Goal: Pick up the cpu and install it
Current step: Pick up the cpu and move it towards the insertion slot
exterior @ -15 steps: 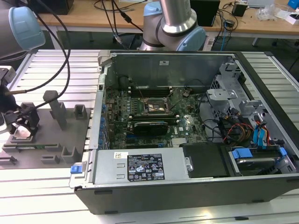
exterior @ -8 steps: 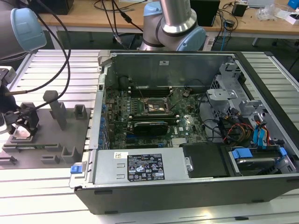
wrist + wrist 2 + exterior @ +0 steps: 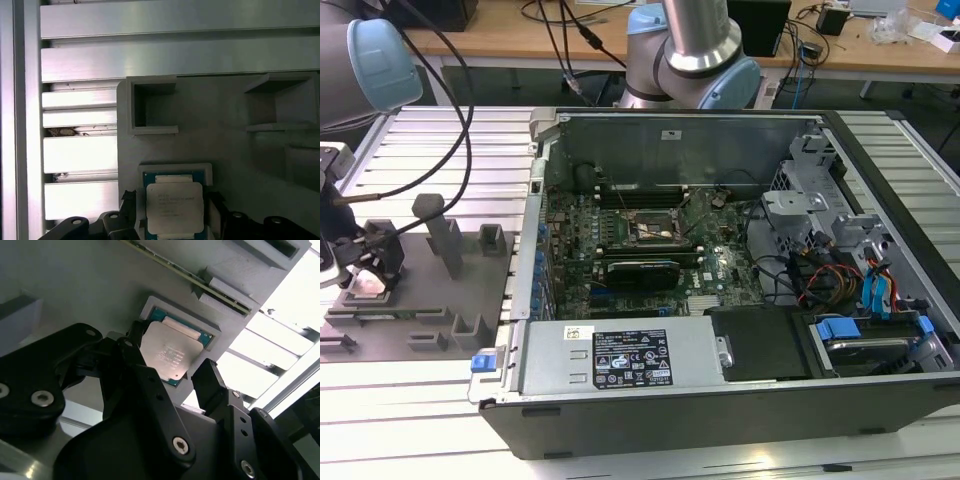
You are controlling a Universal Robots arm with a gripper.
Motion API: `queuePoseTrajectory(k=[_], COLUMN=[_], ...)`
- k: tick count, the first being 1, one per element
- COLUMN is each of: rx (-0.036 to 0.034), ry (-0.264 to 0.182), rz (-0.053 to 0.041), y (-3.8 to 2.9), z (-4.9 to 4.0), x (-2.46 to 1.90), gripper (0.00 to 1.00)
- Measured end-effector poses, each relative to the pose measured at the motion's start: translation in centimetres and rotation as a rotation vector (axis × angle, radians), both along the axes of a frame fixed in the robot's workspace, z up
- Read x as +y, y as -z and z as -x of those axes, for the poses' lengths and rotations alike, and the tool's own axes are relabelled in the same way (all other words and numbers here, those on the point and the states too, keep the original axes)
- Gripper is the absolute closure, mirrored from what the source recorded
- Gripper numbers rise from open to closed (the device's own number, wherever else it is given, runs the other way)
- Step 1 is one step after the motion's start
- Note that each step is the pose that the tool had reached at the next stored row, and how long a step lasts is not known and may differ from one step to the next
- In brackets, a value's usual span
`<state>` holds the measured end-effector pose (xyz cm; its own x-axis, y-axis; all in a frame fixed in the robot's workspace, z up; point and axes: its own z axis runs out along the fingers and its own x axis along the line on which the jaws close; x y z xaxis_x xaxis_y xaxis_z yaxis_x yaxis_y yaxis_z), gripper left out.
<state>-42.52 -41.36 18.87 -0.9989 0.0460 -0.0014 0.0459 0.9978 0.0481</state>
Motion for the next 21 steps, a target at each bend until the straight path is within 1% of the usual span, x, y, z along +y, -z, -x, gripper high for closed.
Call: queuePoseTrajectory(k=[6, 11, 21], rx=[0.0002, 0.0001, 0.0002], ry=[0.0, 0.0, 0.0], rz=[0.0001, 0.0001, 0.0001], y=[0.0, 0.02, 0.02], z=[-0.01, -0.11, -0.11], x=[-0.01, -0.1, -0.1], gripper=[0.34, 0.34, 0.35])
